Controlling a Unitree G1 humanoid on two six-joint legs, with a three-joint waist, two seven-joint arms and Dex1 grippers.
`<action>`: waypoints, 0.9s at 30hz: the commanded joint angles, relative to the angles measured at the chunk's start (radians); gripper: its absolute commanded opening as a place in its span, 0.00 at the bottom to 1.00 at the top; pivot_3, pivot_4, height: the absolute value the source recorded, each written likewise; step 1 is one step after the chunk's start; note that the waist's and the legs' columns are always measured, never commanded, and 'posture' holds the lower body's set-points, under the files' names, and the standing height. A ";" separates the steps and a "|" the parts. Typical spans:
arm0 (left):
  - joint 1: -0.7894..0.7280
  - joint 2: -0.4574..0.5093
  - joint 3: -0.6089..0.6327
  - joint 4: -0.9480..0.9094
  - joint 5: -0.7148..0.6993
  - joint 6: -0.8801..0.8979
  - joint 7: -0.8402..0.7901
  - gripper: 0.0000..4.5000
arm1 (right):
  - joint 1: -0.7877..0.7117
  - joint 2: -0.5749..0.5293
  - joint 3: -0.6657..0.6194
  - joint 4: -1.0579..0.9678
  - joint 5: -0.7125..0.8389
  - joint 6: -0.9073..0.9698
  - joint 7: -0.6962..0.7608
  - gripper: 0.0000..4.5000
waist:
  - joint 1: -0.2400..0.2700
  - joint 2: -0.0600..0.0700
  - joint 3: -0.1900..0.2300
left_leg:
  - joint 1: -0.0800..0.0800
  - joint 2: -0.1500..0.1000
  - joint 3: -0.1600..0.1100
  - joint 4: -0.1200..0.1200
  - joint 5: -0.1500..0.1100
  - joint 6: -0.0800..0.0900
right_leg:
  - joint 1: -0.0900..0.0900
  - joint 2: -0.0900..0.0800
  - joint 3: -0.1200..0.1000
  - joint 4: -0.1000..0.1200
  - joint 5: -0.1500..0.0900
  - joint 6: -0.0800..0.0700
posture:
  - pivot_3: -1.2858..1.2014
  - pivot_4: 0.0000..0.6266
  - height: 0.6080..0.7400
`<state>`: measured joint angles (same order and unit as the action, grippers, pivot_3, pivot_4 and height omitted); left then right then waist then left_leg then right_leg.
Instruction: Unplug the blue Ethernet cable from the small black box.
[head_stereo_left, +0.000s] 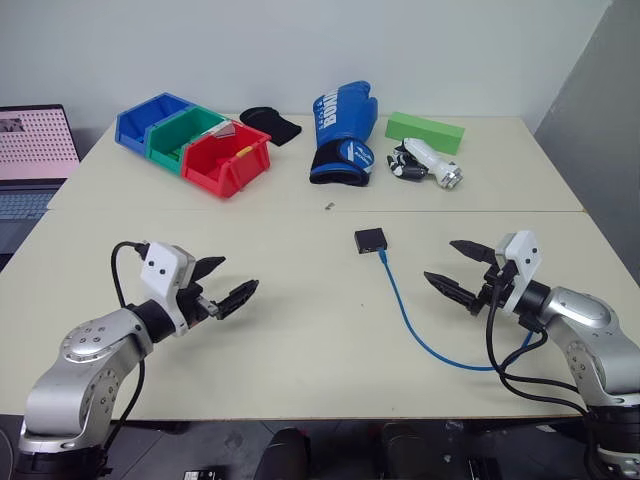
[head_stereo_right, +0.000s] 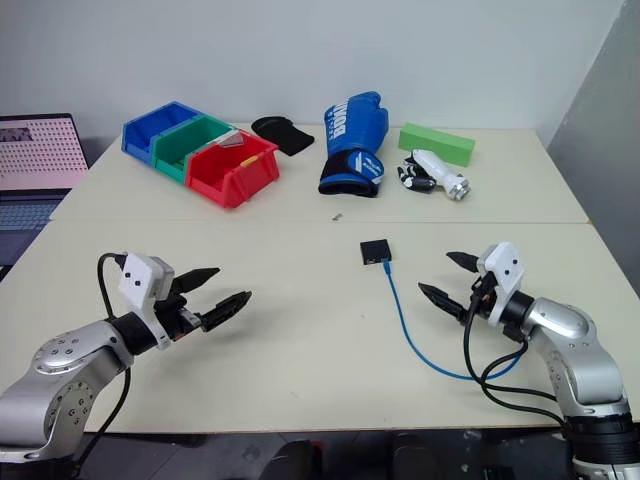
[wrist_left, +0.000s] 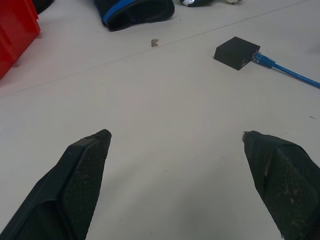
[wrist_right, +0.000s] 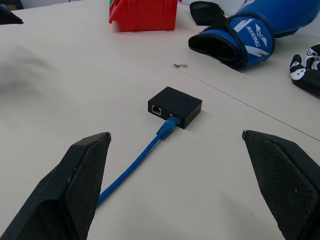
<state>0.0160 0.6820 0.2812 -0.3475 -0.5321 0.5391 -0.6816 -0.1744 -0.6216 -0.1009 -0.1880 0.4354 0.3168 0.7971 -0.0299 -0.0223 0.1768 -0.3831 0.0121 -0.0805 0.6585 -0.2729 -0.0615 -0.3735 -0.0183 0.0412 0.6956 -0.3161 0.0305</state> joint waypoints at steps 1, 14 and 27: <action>0.007 0.010 0.025 -0.036 -0.012 -0.013 -0.014 1.00 | -0.004 -0.006 -0.032 -0.026 0.004 -0.007 -0.006 1.00 | 0.000 0.000 0.000 | 0.000 0.000 0.000 0.000 0.000 0.000 | 0.000 0.000 0.000 0.000 0.000 0.000 | 0.52 0.24 1.00; -0.008 0.019 0.010 -0.066 -0.017 0.029 -0.006 1.00 | -0.016 0.034 0.040 -0.066 -0.031 0.045 -0.073 1.00 | 0.000 0.000 0.000 | 0.000 0.000 0.000 0.000 0.000 0.000 | 0.000 0.000 0.000 0.000 0.000 0.000 | 0.52 0.24 1.00; -0.066 0.075 -0.063 -0.067 -0.069 0.052 -0.153 1.00 | -0.116 0.342 0.214 0.092 -0.303 0.046 -0.448 1.00 | -0.002 0.001 0.000 | 0.000 0.000 0.000 -0.001 0.000 0.000 | -0.001 0.000 0.000 0.000 0.000 0.000 | 0.52 0.24 1.00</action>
<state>-0.0340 0.7348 0.2264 -0.3856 -0.6108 0.6078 -0.8107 -0.2622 -0.3058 0.1115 -0.1227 0.1746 0.3849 0.4224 -0.0322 -0.0217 0.1771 -0.3828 0.0121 -0.0805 0.6572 -0.2728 -0.0617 -0.3746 -0.0181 0.0411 0.6960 -0.3161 0.0305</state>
